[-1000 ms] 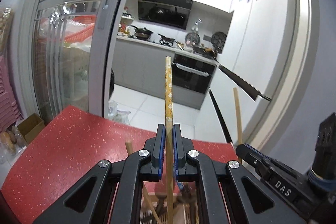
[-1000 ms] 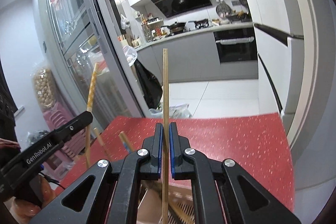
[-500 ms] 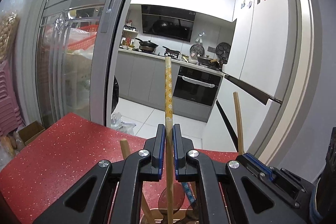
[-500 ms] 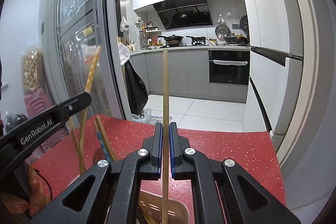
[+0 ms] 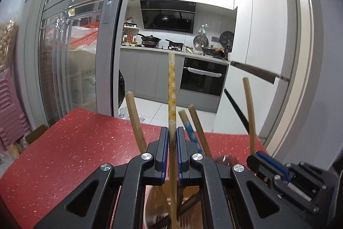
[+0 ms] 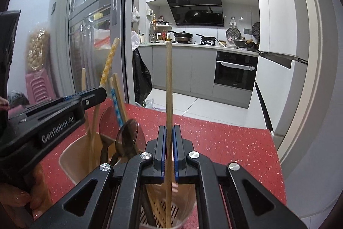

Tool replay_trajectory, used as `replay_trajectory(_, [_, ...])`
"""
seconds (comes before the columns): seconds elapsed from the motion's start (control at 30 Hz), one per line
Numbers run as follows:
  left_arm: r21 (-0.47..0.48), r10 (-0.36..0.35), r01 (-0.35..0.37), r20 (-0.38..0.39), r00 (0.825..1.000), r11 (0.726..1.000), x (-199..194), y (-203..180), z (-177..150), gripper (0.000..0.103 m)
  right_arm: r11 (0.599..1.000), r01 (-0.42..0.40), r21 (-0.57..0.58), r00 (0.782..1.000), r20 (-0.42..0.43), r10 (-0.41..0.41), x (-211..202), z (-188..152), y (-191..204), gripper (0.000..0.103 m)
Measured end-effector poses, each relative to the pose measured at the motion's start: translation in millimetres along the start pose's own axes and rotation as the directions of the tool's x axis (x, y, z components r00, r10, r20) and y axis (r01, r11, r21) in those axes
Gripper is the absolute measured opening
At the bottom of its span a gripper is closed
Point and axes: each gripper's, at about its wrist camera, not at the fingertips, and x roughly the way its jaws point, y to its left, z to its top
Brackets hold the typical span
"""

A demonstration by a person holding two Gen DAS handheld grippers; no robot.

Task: Organize utensils
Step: 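Lower both chopsticks into the holder and open both tools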

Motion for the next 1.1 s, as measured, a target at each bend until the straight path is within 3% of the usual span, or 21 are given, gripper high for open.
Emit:
replay_trajectory(0.33, [0.026,0.038,-0.035,-0.108,0.993,0.999,1.4,-1.1,-10.7,0.032,0.998,-0.053,0.028,0.993,-0.101,0.056,6.2,3.2,-0.2,0.006])
replay_trajectory(0.63, [0.032,0.022,-0.017,-0.158,0.987,0.999,-11.9,0.5,-13.4,0.032,0.995,-0.099,0.035,0.981,-0.163,0.103,10.8,8.4,-0.4,0.008])
replay_trajectory(0.7, [0.027,0.016,-0.012,-0.168,0.986,1.000,-16.8,1.4,-13.1,0.032,0.994,-0.101,0.027,0.981,-0.166,0.104,7.4,7.8,1.9,0.016])
replay_trajectory(0.77, [0.026,0.017,-0.013,-0.179,0.984,1.000,-22.7,2.7,-13.7,0.032,0.994,-0.104,0.036,0.981,-0.160,0.108,2.7,9.2,1.3,0.032])
replay_trajectory(0.9, [0.015,0.016,-0.013,-0.211,0.977,1.000,-31.9,6.4,-15.3,0.032,0.992,-0.111,0.066,0.981,-0.154,0.120,-8.3,12.6,-3.0,0.035])
replay_trajectory(1.1, [0.027,0.024,-0.017,-0.261,0.965,0.999,-48.8,8.2,-24.7,0.032,0.988,-0.121,0.095,0.976,-0.171,0.136,-31.5,10.2,-3.4,0.051])
